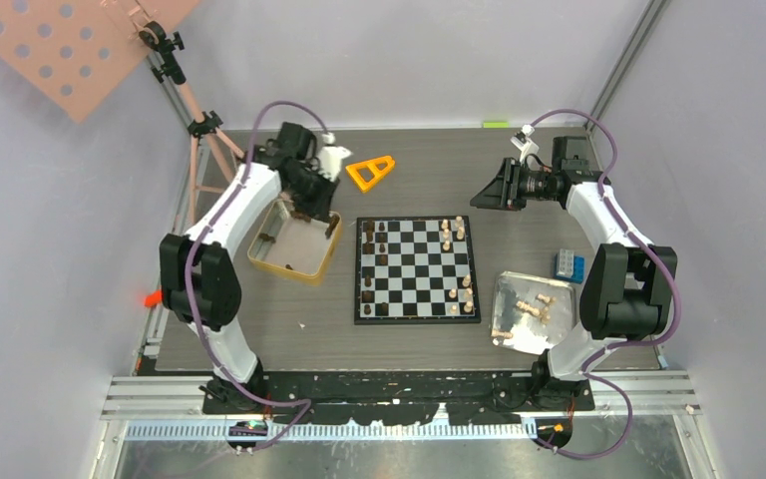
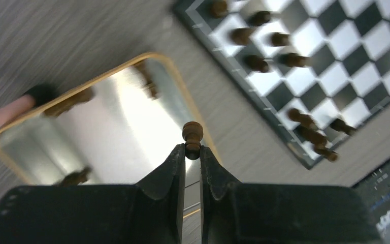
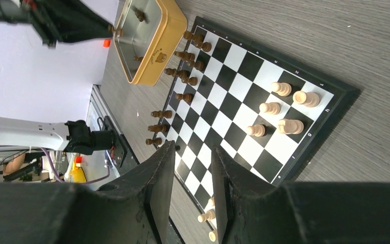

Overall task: Set up the chess pieces on the board
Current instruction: Pick up the chess piece from the storage box, then place the chess piece on the chessboard.

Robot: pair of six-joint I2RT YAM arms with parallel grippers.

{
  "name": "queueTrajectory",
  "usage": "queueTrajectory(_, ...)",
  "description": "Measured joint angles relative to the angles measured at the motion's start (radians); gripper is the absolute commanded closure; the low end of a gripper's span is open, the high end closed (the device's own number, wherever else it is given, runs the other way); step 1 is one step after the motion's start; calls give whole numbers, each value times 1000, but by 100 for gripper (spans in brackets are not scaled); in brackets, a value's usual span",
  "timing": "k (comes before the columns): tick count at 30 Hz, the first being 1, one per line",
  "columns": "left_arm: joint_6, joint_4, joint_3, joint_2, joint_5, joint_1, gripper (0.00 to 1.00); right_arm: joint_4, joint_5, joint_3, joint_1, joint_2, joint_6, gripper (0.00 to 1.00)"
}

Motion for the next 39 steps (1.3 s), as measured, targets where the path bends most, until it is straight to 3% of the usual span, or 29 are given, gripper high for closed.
queueTrajectory(7, 50, -6, -37, -23, 42, -298, 92, -3, 1, 0, 0, 0, -7, 62)
queueTrajectory(13, 79, -2, -38, 17, 30, -421, 91, -7, 1, 0, 0, 0, -13, 62)
queueTrajectory(22, 92, 8, -41, 135, -23, -468, 91, -9, 1, 0, 0, 0, -14, 63)
queueTrajectory(39, 99, 39, -57, 195, -111, -504, 90, -11, 1, 0, 0, 0, -19, 63)
